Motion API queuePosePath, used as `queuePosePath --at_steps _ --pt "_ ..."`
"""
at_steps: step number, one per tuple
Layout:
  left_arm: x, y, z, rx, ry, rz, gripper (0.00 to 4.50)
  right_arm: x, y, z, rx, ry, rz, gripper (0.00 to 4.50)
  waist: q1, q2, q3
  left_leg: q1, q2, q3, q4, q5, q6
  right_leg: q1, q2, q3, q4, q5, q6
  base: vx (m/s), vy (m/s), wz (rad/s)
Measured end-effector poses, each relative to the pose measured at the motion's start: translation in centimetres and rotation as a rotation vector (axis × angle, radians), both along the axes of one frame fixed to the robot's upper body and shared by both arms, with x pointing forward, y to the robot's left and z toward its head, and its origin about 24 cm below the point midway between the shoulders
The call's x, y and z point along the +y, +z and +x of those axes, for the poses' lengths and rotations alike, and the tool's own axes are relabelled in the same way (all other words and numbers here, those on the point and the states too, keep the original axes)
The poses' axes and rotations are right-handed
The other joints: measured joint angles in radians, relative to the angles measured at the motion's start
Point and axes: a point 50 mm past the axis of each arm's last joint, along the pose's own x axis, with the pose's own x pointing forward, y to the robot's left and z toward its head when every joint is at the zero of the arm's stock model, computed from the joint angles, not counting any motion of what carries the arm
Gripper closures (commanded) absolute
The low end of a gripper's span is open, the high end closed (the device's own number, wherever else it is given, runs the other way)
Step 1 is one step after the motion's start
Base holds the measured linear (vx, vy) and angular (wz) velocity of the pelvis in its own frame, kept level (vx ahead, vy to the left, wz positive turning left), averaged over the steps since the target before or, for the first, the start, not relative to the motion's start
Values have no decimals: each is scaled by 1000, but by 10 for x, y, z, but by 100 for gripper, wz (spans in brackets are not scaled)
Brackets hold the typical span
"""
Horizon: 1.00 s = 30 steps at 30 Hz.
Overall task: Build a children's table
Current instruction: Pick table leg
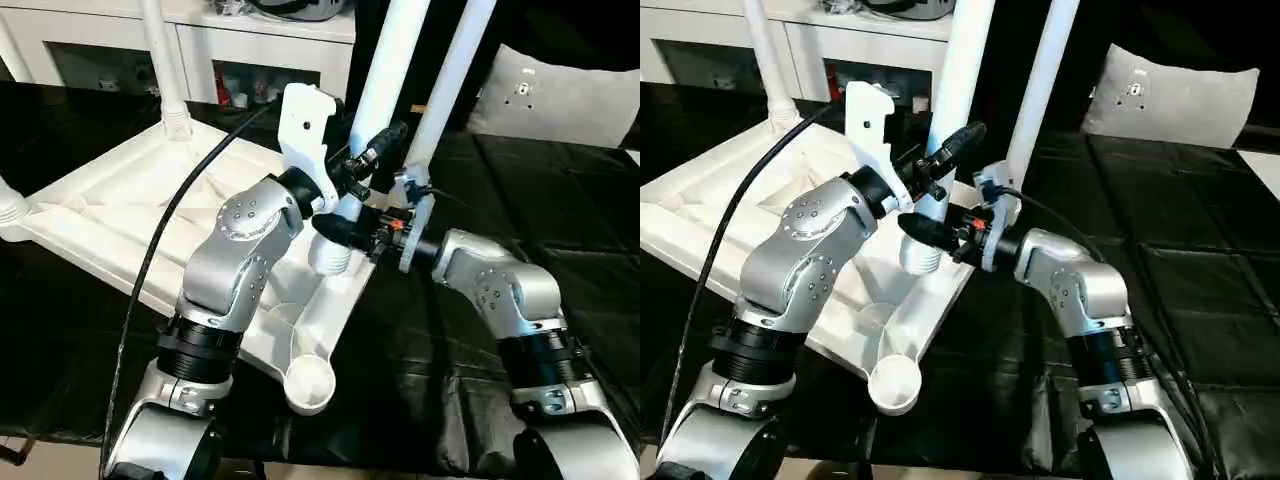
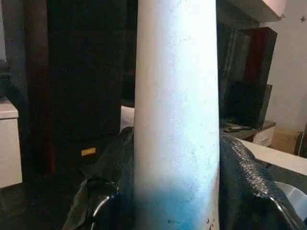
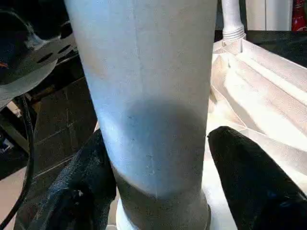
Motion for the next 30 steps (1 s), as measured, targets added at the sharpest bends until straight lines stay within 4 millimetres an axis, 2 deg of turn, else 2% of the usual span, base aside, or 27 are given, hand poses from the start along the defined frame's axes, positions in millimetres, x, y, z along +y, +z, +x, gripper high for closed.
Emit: queuePosePath --at_steps 3,4,7,13,30 --pt "0 0 0 0 0 1 269 0 0 0 0 1 3 140 0 0 0 0 0 0 0 0 0 0 0 0 0 0 0 0 0 0" --pt "0 0 0 0 0 1 269 0 0 0 0 2 4 169 0 0 0 0 0 0 0 0 0 0 0 0 0 0 0 0 0 0" --pt "0 0 0 -3 2 4 269 1 0 -1 0 11 11 182 0 0 0 0 0 0 0 0 0 0 0 0 0 0 0 0 0 0" --pt "0 0 0 -6 -1 9 269 2 1 -1 -3 24 16 247 0 0 0 0 0 0 0 0 0 0 0 0 0 0 0 0 0 0" --pt "1 -2 0 9 -13 9 269 3 -1 -1 -10 29 -8 255 0 0 0 0 0 0 0 0 0 0 0 0 0 0 0 0 0 0"
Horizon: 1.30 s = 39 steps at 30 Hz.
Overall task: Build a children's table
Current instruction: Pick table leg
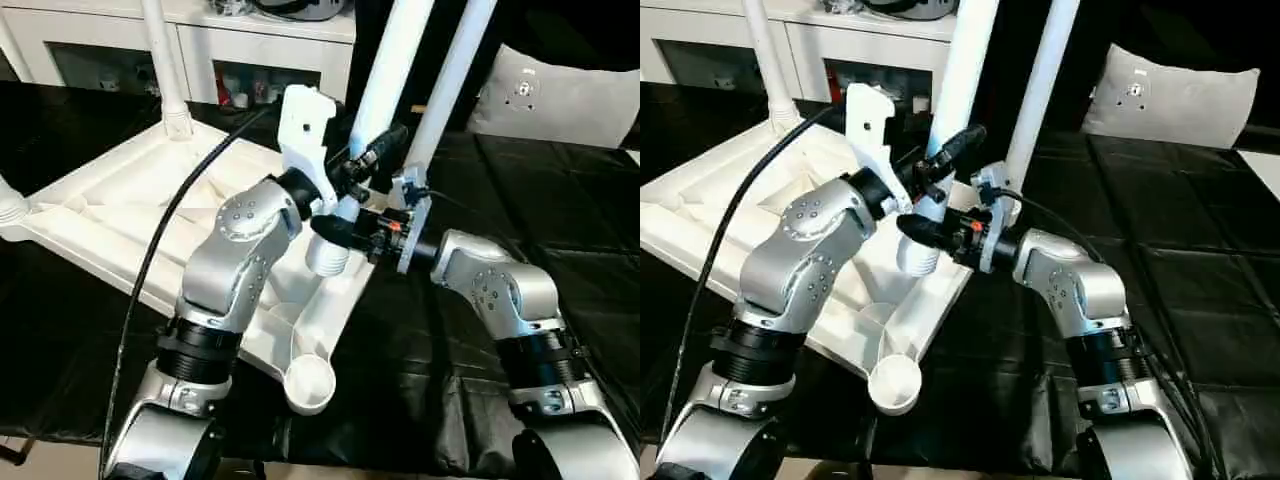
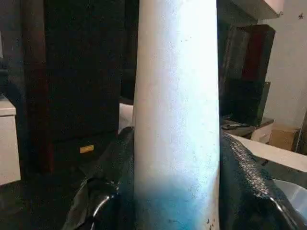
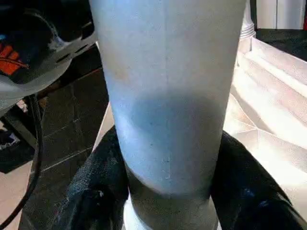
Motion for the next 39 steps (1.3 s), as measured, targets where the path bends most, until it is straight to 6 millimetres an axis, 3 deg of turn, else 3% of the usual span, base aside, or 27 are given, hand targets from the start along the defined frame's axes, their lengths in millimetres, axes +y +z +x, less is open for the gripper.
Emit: queuePosePath --at_steps 2,14,18,29,37,39 --pt "0 0 0 0 1 1 269 0 0 0 -5 -3 -3 186 0 0 0 0 0 0 0 0 0 0 0 0 0 0 0 0 0 0" --pt "-3 0 -2 -7 -29 10 269 -1 1 0 -3 -6 10 89 0 0 0 0 0 0 0 0 0 0 0 0 0 0 0 0 0 0" --pt "-4 0 -2 -7 -31 8 269 -1 1 0 -4 -2 11 89 0 0 0 0 0 0 0 0 0 0 0 0 0 0 0 0 0 0" --pt "-4 0 -2 -7 -34 7 269 -1 0 0 6 6 10 202 0 0 0 0 0 0 0 0 0 0 0 0 0 0 0 0 0 0" --pt "-2 0 -1 12 -29 -7 269 2 -1 0 5 1 3 248 0 0 0 0 0 0 0 0 0 0 0 0 0 0 0 0 0 0" --pt "-1 -1 -1 40 -38 -27 213 2 -1 0 2 1 -3 252 -1 0 0 0 0 0 0 0 0 0 0 0 0 0 0 0 0 0"
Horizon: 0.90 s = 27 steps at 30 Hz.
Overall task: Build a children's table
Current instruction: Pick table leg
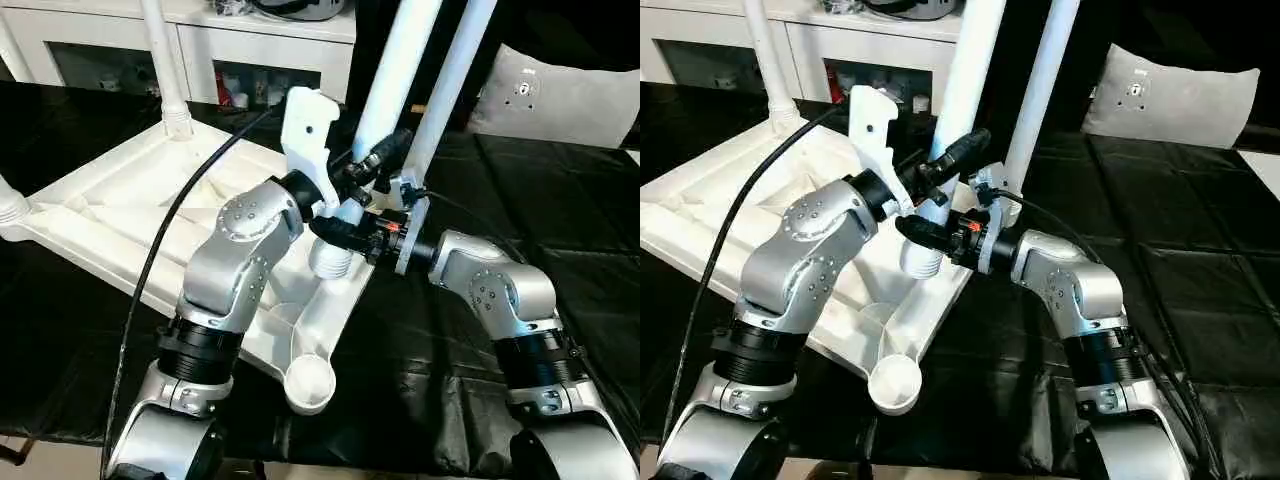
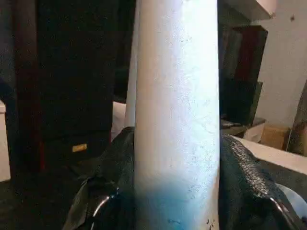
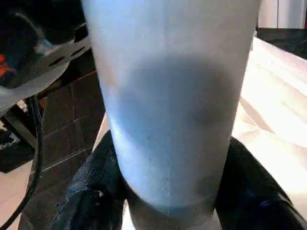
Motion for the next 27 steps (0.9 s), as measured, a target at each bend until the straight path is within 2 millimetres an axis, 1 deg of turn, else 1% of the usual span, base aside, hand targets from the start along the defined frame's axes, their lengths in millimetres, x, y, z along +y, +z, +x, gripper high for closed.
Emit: queuePosePath --at_steps 1,2,4,7,8,9,10,13,15,17,20,21,23,24,25,27 --pt "2 -1 0 21 -9 -18 199 1 0 0 -4 1 -7 253 0 0 0 0 0 0 0 0 0 0 0 0 0 0 0 0 0 0" --pt "1 -1 -1 35 -33 -37 199 1 -1 0 -6 1 -11 255 1 0 0 0 0 0 0 0 0 0 0 0 0 0 0 0 0 0" --pt "-3 1 -9 42 -105 -74 182 4 -3 1 3 -5 -7 256 1 0 0 0 0 0 0 0 0 0 0 0 -1 0 0 0 0 0" --pt "-1 8 -15 27 -151 -109 154 0 -5 3 1 -35 -9 261 2 0 0 0 0 0 -1 0 0 0 0 0 0 0 0 0 0 0" --pt "-2 10 -17 17 -170 -117 135 -2 -5 4 3 -47 -6 261 2 0 0 0 0 0 -1 0 0 0 0 0 0 0 0 0 0 0" --pt "-4 13 -21 5 -203 -122 135 -4 -6 5 10 -58 -8 261 2 0 0 0 0 0 -1 0 0 0 0 0 0 0 0 0 0 0" --pt "-10 17 -27 -13 -267 -129 119 -4 -9 5 23 -66 -19 261 2 0 0 0 0 0 -1 0 0 0 0 0 -1 0 0 0 0 0" --pt "-24 20 -37 -15 -356 -147 117 0 -13 5 42 -67 -29 261 -1 1 0 0 0 0 -1 0 -1 0 0 0 0 0 0 0 0 0" --pt "-22 22 -36 -7 -347 -179 117 -1 -13 6 37 -80 -31 261 -2 1 0 1 0 0 -2 1 -2 0 0 0 0 0 0 0 0 0" --pt "-11 25 -30 -5 -293 -221 117 -4 -10 8 10 -116 -24 261 -7 1 0 2 0 0 -3 2 -3 0 1 0 0 1 0 0 0 0" --pt "12 28 -21 -17 -184 -250 117 -11 -2 10 -30 -192 -4 261 -7 0 0 2 1 0 -4 2 -3 0 1 0 0 1 0 0 0 0" --pt "21 29 -18 -21 -140 -250 117 -13 1 10 -45 -213 -4 261 -6 0 0 2 1 0 -4 2 -3 0 1 0 0 1 0 0 0 0" --pt "46 27 -12 -31 -17 -210 117 -19 4 6 -80 -267 -25 261 -5 1 0 2 1 0 -4 2 -3 0 1 0 -1 1 0 0 0 0" --pt "59 24 -11 -31 44 -176 117 -24 3 5 -91 -295 -49 261 -5 1 0 2 0 0 -4 2 -3 0 1 0 -1 1 0 0 0 0" --pt "75 13 -11 -21 134 -101 117 -31 -1 2 -110 -344 -88 261 -4 1 0 2 0 0 -6 2 -3 0 1 0 -3 1 0 0 0 0" --pt "95 -6 -10 27 243 -14 117 -41 -6 -1 -112 -408 -127 261 -4 1 0 1 0 0 -6 2 -3 -1 1 0 -2 1 0 0 0 0"
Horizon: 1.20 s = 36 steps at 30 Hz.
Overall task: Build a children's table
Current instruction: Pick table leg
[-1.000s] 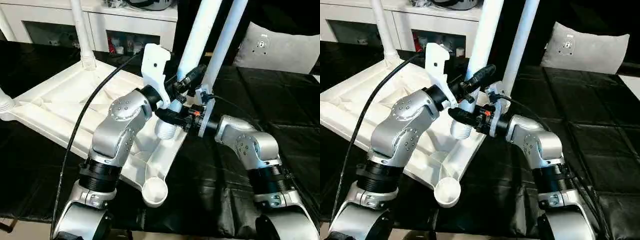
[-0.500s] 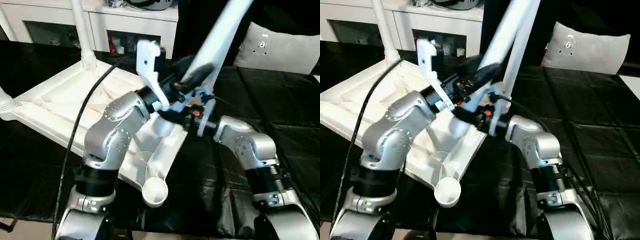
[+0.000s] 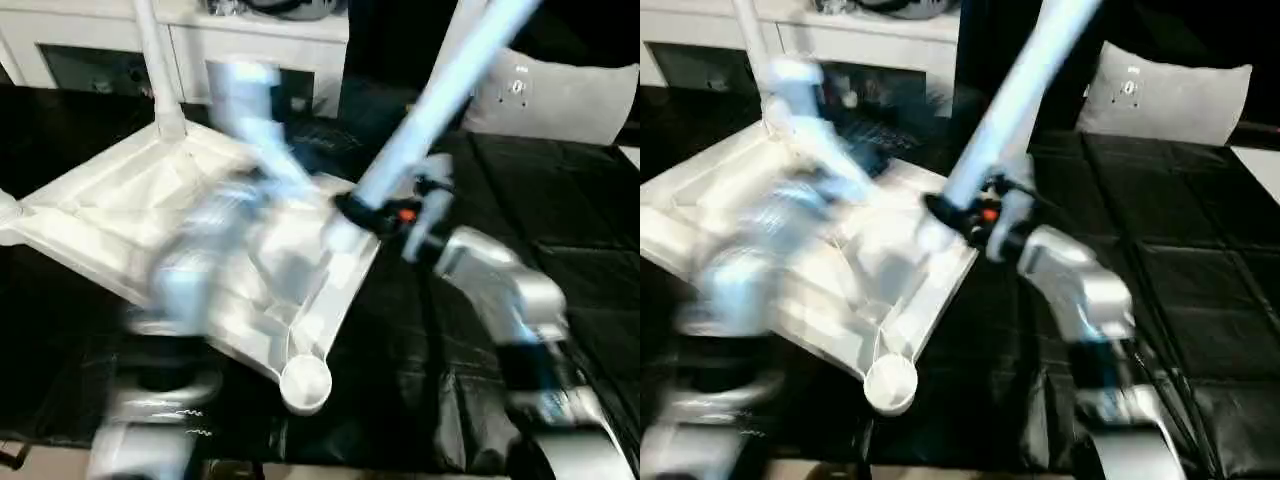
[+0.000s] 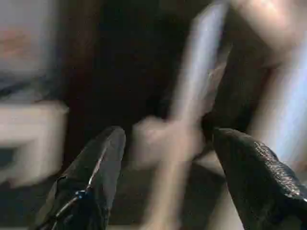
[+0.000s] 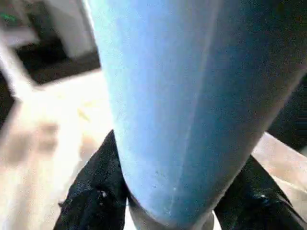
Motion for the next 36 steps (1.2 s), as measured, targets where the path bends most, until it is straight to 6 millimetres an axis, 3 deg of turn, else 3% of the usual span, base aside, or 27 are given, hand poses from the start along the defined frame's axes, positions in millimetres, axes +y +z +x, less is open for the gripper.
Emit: queuePosePath --at_steps 4,8,14,20,24,28,36 --pt "26 -40 -5 103 158 241 117 -3 -4 -9 -36 -121 -39 261 4 2 0 1 0 0 -1 0 -1 0 0 0 0 0 1 0 0 0" --pt "38 -60 -12 171 177 282 117 -5 -8 -20 -40 -171 -47 261 2 3 1 1 0 0 -1 1 -1 0 0 1 0 1 1 0 0 0" --pt "69 -78 -40 189 -43 580 117 -13 -17 -37 -41 -237 -38 261 -6 3 1 7 -1 0 -11 3 -5 0 1 3 -1 0 2 0 0 0" --pt "68 -78 -52 181 -301 673 117 -13 -7 -41 -98 -162 -48 261 1 3 0 11 -1 1 -16 4 -7 1 1 3 -1 0 2 0 0 0" --pt "69 -80 -61 198 -496 748 151 -17 -9 -47 -102 -87 -65 261 0 4 1 12 -1 3 -16 4 -7 1 1 5 -1 0 2 0 0 0" --pt "73 -87 -60 223 -664 884 184 -19 -6 -51 -110 20 -65 261 0 5 0 13 -1 3 -17 4 -7 1 1 5 -1 0 1 0 0 0" --pt "74 -87 -46 218 -820 1038 248 -22 -7 -55 -105 111 -97 261 1 8 -1 15 -1 4 -17 4 -7 2 1 5 0 0 1 0 0 0"
